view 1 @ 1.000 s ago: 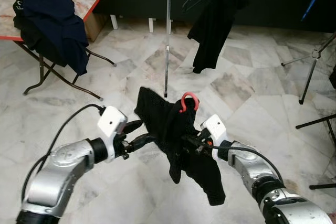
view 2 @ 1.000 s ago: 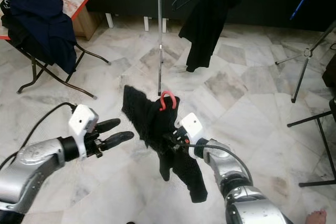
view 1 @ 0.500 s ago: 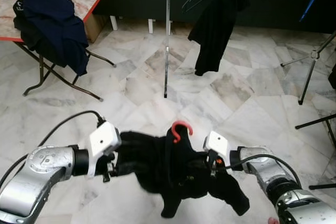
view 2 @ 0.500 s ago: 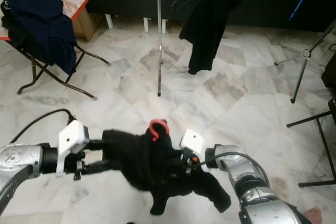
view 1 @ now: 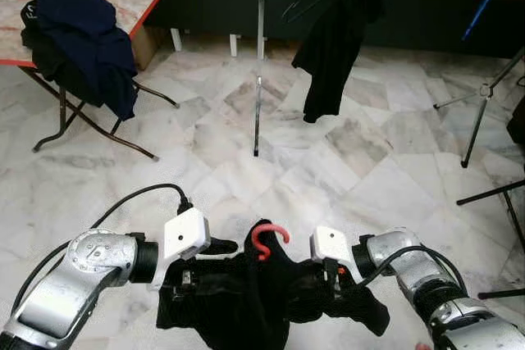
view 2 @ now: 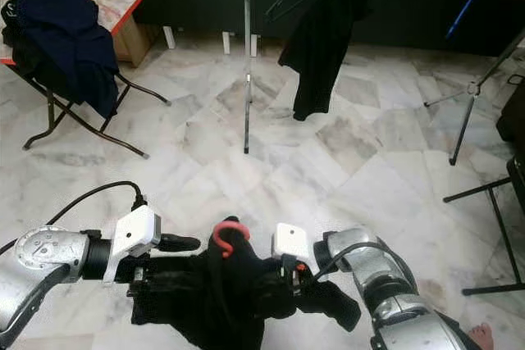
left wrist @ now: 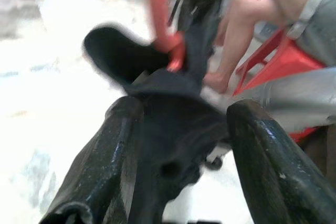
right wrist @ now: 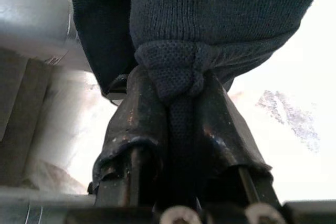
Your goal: Hang hanger
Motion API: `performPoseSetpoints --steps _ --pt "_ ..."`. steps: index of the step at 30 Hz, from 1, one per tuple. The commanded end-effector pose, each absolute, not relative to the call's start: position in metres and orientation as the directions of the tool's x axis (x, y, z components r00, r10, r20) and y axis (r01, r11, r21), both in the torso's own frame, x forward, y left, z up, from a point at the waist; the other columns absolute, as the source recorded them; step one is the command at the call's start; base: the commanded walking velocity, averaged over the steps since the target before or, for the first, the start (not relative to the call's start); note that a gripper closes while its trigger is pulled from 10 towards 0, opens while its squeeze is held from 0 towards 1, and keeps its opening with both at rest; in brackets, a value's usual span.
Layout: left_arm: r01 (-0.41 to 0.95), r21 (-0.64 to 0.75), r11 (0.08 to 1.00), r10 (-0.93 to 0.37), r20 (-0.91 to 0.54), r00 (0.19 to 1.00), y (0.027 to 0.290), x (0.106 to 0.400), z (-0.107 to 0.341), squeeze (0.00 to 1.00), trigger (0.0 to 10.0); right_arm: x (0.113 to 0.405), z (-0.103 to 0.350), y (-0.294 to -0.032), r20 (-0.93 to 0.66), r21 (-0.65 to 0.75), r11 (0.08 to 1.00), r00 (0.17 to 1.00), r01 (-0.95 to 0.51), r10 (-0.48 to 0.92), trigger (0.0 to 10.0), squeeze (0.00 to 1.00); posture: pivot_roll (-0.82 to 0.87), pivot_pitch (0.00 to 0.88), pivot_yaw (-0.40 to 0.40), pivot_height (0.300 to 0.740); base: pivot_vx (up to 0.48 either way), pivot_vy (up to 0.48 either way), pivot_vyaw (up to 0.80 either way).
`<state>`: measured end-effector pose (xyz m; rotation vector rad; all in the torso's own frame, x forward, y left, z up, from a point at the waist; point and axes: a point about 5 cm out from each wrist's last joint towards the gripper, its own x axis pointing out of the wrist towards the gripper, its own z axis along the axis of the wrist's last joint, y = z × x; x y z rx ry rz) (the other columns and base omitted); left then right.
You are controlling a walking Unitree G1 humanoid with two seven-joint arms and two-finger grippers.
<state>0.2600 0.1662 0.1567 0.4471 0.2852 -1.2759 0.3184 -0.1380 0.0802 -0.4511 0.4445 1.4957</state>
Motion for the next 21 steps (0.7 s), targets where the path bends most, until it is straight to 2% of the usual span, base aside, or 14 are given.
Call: performPoseSetpoints --steps 1,3,14,17,18,19,20,21 --pt "0.959 0.173 0.224 -0.831 -0.48 0.281 0.167 0.263 0.149 0.0 10.0 0.318 0.083 -0.133 -0.529 -0.034 -0.022 0.0 -0.999 0.848 0.0 0.0 0.11 0.143 -0.04 0.74 0.0 0.0 0.0" --pt "0.949 0.177 0.261 -0.812 -0.491 0.315 0.171 0.268 0.144 0.0 10.0 0.317 0.085 -0.132 -0.525 -0.034 -0.043 -0.019 -0.998 0.851 0.0 0.0 0.11 0.14 -0.04 0.74 0.0 0.0 0.0" --pt "0.944 0.151 0.292 -0.792 -0.516 0.327 0.175 0.273 0.128 0.0 10.0 0.316 0.086 -0.132 -0.523 -0.039 -0.069 -0.038 -0.997 0.852 0.0 0.0 0.1 0.126 -0.038 0.74 0.0 0.0 0.0" --pt "0.955 0.098 0.28 -0.811 -0.508 0.29 0.173 0.271 0.123 0.0 10.0 0.316 0.086 -0.131 -0.521 -0.043 -0.069 -0.037 -0.997 0.853 0.0 0.0 0.09 0.127 -0.036 0.74 0.0 0.0 0.0" --pt "0.963 0.074 0.258 -0.819 -0.512 0.258 0.172 0.269 0.121 0.05 10.0 0.316 0.086 -0.131 -0.52 -0.044 -0.068 -0.035 -0.997 0.853 0.0 0.0 0.09 0.128 -0.035 0.74 0.0 0.0 0.0" --pt "0.966 0.067 0.248 -0.822 -0.513 0.247 0.172 0.268 0.121 0.05 10.0 0.316 0.086 -0.131 -0.52 -0.044 -0.068 -0.035 -0.997 0.854 0.0 0.0 0.09 0.128 -0.035 0.74 0.0 0.0 0.0" --pt "0.968 0.061 0.243 -0.823 -0.515 0.239 0.171 0.267 0.12 0.57 10.0 0.316 0.086 -0.131 -0.519 -0.045 -0.069 -0.036 -0.997 0.854 0.0 0.0 0.09 0.131 -0.035 0.74 0.0 0.0 0.0" --pt "0.969 0.051 0.242 -0.827 -0.511 0.233 0.171 0.266 0.12 1.0 10.0 0.316 0.086 -0.131 -0.519 -0.045 -0.068 -0.035 -0.997 0.854 0.0 0.0 0.09 0.131 -0.035 0.74 0.0 0.0 0.0"
